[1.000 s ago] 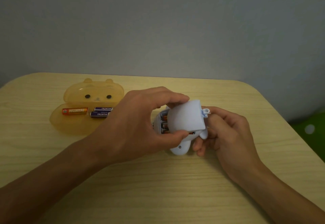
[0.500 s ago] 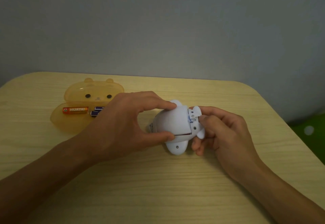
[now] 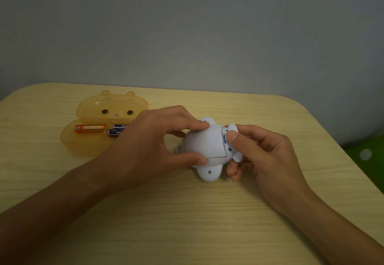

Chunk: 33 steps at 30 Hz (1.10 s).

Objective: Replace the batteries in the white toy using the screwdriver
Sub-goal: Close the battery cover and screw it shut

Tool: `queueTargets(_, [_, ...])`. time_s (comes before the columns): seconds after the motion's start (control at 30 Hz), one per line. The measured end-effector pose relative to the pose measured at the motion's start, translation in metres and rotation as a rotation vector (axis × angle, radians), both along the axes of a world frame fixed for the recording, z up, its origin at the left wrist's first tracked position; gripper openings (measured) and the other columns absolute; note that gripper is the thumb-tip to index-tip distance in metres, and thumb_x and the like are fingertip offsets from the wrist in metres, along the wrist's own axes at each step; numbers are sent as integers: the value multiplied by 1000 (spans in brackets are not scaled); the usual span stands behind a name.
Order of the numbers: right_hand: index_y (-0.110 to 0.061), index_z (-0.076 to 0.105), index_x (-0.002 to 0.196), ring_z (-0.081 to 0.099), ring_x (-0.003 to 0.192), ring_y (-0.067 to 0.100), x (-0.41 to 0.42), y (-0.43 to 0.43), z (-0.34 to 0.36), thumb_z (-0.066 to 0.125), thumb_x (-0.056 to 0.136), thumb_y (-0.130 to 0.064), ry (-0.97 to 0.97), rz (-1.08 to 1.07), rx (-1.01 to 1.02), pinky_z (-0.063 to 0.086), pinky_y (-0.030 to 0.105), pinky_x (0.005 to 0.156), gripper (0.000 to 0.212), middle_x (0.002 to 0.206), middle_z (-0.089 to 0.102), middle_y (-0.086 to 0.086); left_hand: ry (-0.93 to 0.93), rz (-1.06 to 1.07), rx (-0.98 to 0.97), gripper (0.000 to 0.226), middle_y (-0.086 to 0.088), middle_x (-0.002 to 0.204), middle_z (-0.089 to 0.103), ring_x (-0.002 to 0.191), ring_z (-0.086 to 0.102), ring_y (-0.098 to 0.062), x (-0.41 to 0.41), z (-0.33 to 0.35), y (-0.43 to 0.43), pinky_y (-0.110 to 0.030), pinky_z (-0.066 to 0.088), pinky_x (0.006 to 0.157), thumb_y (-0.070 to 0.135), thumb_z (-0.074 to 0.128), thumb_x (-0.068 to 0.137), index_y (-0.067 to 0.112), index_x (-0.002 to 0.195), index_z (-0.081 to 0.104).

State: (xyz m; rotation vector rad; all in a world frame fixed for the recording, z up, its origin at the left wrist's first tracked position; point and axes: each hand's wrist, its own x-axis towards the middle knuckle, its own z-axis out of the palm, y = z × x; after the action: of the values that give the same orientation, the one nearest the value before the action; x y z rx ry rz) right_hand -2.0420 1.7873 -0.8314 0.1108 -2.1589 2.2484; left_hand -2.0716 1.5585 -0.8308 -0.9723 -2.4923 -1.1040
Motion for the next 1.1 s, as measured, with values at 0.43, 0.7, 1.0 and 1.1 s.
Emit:
queueTargets(0.43, [-6, 79, 99, 63, 46, 22, 0, 8, -2, 70, 78, -23, -54, 41, -152, 51, 26, 43, 29, 61, 62, 16, -87, 66, 30, 69, 18, 127, 59, 113, 60, -4, 4, -14, 3, -22, 56, 82, 67, 69, 77, 37, 139, 60])
queueTargets(0.7, [-16, 75, 114, 69, 50, 20, 5, 31, 6, 63, 90, -36, 102, -3, 283, 56, 28, 49, 33, 80, 79, 6, -407, -18, 211, 70, 28, 136, 63, 108, 73, -9, 7, -11, 6, -34, 64, 85, 53, 87, 67, 48, 133, 64])
queueTargets(1.0, [-29, 74, 119, 59, 89, -4, -12, 81, 4, 57, 86, -59, 408, -36, 1195, 41, 10, 70, 47, 99, 63, -26, -103, 189, 25, 74, 24, 125, 62, 112, 60, 2, 1, -20, -3, -27, 58, 87, 67, 68, 72, 43, 140, 57])
queueTargets(1.1, [-29, 72, 124, 56, 96, -4, -15, 65, -9, 63, 87, -58, 400, 2, 1176, 44, 18, 83, 48, 108, 64, -19, -98, 194, 28, 74, 24, 127, 62, 114, 59, 2, 0, -21, -4, -27, 59, 88, 67, 67, 71, 42, 140, 57])
